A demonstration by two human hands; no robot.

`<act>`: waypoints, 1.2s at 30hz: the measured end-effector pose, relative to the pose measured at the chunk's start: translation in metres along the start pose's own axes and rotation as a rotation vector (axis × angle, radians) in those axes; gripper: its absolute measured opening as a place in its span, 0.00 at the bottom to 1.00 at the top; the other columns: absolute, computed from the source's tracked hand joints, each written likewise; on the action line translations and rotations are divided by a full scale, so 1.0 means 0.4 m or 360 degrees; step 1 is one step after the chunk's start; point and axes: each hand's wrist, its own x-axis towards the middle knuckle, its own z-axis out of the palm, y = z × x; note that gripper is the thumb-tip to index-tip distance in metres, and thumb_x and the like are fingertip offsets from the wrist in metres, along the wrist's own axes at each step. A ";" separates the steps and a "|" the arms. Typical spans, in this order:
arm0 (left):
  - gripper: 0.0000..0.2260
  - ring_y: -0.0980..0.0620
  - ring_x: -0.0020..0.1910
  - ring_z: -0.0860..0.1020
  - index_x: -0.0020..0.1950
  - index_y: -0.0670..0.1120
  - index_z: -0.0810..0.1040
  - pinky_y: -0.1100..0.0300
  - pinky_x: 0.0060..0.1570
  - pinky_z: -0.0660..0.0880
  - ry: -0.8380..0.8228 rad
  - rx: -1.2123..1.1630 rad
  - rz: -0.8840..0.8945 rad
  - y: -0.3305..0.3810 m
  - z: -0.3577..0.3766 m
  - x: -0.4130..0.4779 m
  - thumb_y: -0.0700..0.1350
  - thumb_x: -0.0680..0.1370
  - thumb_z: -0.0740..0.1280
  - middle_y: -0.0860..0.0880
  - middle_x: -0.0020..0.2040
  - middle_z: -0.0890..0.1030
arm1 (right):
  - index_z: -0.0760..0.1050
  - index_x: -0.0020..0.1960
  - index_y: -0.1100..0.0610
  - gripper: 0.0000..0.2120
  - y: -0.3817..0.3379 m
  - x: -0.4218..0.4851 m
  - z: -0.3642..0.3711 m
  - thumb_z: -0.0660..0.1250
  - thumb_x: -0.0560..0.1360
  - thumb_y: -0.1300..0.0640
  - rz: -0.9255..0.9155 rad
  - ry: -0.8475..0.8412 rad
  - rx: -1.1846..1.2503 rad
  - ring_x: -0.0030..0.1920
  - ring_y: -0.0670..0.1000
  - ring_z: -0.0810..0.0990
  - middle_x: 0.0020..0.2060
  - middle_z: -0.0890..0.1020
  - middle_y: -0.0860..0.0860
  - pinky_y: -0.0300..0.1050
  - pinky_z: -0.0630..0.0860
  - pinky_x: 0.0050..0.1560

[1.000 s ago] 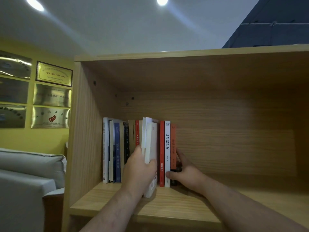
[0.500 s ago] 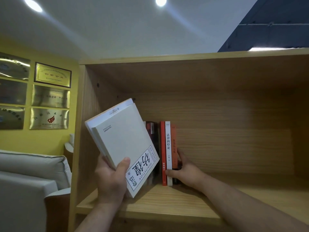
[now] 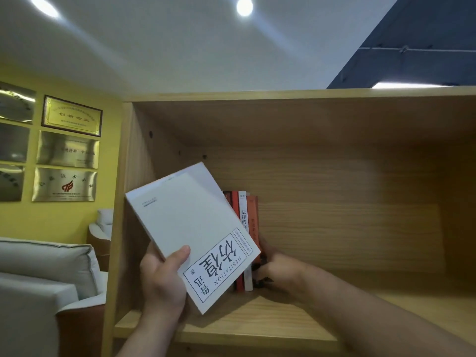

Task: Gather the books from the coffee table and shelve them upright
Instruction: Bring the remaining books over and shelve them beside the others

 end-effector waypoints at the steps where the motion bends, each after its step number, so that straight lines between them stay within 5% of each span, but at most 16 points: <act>1: 0.12 0.48 0.40 0.87 0.53 0.49 0.78 0.59 0.31 0.82 -0.0032 0.0004 -0.0024 -0.003 -0.001 0.001 0.32 0.78 0.64 0.52 0.41 0.88 | 0.55 0.78 0.32 0.52 -0.009 -0.006 -0.006 0.62 0.67 0.76 0.0061 -0.0017 0.0072 0.65 0.56 0.79 0.67 0.80 0.50 0.59 0.77 0.67; 3: 0.12 0.44 0.42 0.87 0.54 0.47 0.79 0.54 0.34 0.83 -0.0092 0.0040 -0.0074 -0.007 -0.004 0.004 0.36 0.73 0.69 0.48 0.43 0.88 | 0.62 0.78 0.37 0.47 -0.029 -0.027 -0.019 0.59 0.70 0.77 0.0094 -0.0016 0.0042 0.62 0.56 0.81 0.63 0.82 0.49 0.57 0.77 0.66; 5: 0.15 0.40 0.44 0.86 0.57 0.44 0.78 0.51 0.35 0.83 -0.0162 0.0052 -0.0125 -0.005 -0.007 0.007 0.37 0.70 0.69 0.45 0.45 0.87 | 0.66 0.74 0.45 0.33 -0.045 -0.056 -0.031 0.58 0.77 0.74 -0.0059 0.0135 -0.0080 0.50 0.51 0.81 0.55 0.81 0.46 0.41 0.82 0.55; 7: 0.17 0.38 0.44 0.86 0.57 0.43 0.78 0.48 0.37 0.82 -0.0205 0.0018 -0.0203 0.000 -0.004 0.010 0.39 0.68 0.68 0.43 0.45 0.87 | 0.64 0.72 0.45 0.26 -0.049 -0.077 -0.048 0.58 0.81 0.69 -0.0329 0.0442 -0.0359 0.49 0.45 0.77 0.61 0.75 0.45 0.26 0.77 0.42; 10: 0.16 0.33 0.46 0.85 0.57 0.41 0.79 0.40 0.47 0.81 -0.0242 -0.0128 -0.0432 0.003 -0.005 0.019 0.37 0.69 0.67 0.38 0.47 0.87 | 0.50 0.80 0.40 0.38 -0.043 -0.114 -0.087 0.66 0.79 0.56 -0.0613 0.0688 -0.1381 0.69 0.51 0.74 0.78 0.63 0.48 0.43 0.77 0.62; 13: 0.30 0.25 0.53 0.81 0.65 0.36 0.75 0.34 0.53 0.78 -0.0352 -0.0262 -0.0741 0.008 -0.008 0.021 0.39 0.63 0.72 0.29 0.57 0.82 | 0.38 0.80 0.38 0.53 -0.026 -0.129 -0.115 0.75 0.73 0.47 -0.1060 0.0669 -0.1874 0.73 0.57 0.71 0.81 0.59 0.54 0.56 0.77 0.65; 16: 0.40 0.24 0.55 0.79 0.67 0.36 0.74 0.37 0.49 0.80 -0.0548 -0.0185 -0.0911 0.015 0.010 0.009 0.40 0.55 0.79 0.28 0.59 0.80 | 0.52 0.80 0.45 0.46 -0.014 -0.140 -0.131 0.76 0.72 0.49 -0.1571 0.0770 -0.1696 0.70 0.60 0.75 0.76 0.67 0.61 0.56 0.80 0.60; 19: 0.30 0.25 0.52 0.81 0.66 0.35 0.74 0.35 0.54 0.77 -0.0605 -0.0144 -0.1074 0.011 0.034 0.012 0.36 0.63 0.70 0.29 0.56 0.82 | 0.62 0.75 0.52 0.31 -0.005 -0.160 -0.151 0.71 0.76 0.52 -0.1795 0.0955 -0.1734 0.69 0.60 0.74 0.73 0.68 0.61 0.57 0.78 0.63; 22: 0.27 0.26 0.52 0.80 0.69 0.36 0.70 0.33 0.56 0.75 -0.0749 0.0015 -0.1358 0.025 0.088 0.025 0.36 0.69 0.66 0.28 0.56 0.80 | 0.69 0.71 0.54 0.29 -0.005 -0.191 -0.171 0.75 0.74 0.48 -0.2044 0.0891 -0.1913 0.72 0.58 0.73 0.73 0.72 0.59 0.56 0.69 0.74; 25: 0.22 0.32 0.51 0.82 0.67 0.36 0.74 0.40 0.51 0.79 -0.0895 -0.0099 -0.1551 0.050 0.147 0.022 0.43 0.75 0.68 0.32 0.56 0.81 | 0.77 0.64 0.58 0.22 -0.026 -0.221 -0.198 0.75 0.74 0.51 -0.2091 0.0803 -0.1761 0.64 0.54 0.80 0.62 0.83 0.57 0.51 0.75 0.67; 28: 0.22 0.40 0.45 0.83 0.60 0.38 0.81 0.47 0.42 0.82 -0.0876 -0.0131 -0.1181 0.037 0.186 0.018 0.54 0.83 0.58 0.37 0.50 0.84 | 0.80 0.60 0.55 0.18 -0.038 -0.259 -0.227 0.73 0.72 0.51 -0.1910 0.1001 -0.1452 0.51 0.50 0.85 0.50 0.87 0.52 0.39 0.79 0.53; 31: 0.10 0.48 0.40 0.81 0.50 0.45 0.82 0.58 0.39 0.79 -0.0593 0.0713 -0.0249 -0.007 0.185 0.027 0.48 0.83 0.62 0.47 0.41 0.82 | 0.78 0.49 0.49 0.06 -0.070 -0.287 -0.234 0.72 0.73 0.52 -0.1313 0.1395 -0.1274 0.34 0.50 0.81 0.33 0.83 0.43 0.38 0.70 0.30; 33: 0.07 0.50 0.57 0.79 0.56 0.53 0.81 0.54 0.56 0.79 -0.0486 0.1407 0.0279 -0.038 0.167 0.047 0.48 0.80 0.67 0.54 0.54 0.81 | 0.77 0.45 0.49 0.06 -0.084 -0.274 -0.233 0.74 0.74 0.51 -0.0758 0.1387 -0.1042 0.36 0.52 0.80 0.31 0.77 0.41 0.42 0.69 0.33; 35: 0.25 0.49 0.76 0.62 0.73 0.58 0.69 0.46 0.76 0.60 -0.0558 0.2032 0.0488 -0.071 0.144 0.063 0.55 0.77 0.69 0.54 0.73 0.69 | 0.78 0.46 0.52 0.08 -0.081 -0.242 -0.220 0.74 0.73 0.50 -0.0463 0.1324 -0.0790 0.38 0.51 0.82 0.34 0.80 0.43 0.45 0.76 0.38; 36: 0.33 0.47 0.80 0.52 0.78 0.60 0.60 0.44 0.78 0.50 -0.0638 0.2205 0.0500 -0.084 0.134 0.071 0.58 0.76 0.69 0.54 0.80 0.59 | 0.78 0.46 0.53 0.09 -0.074 -0.223 -0.205 0.73 0.73 0.49 -0.0365 0.1298 -0.0640 0.37 0.51 0.84 0.35 0.83 0.45 0.49 0.81 0.38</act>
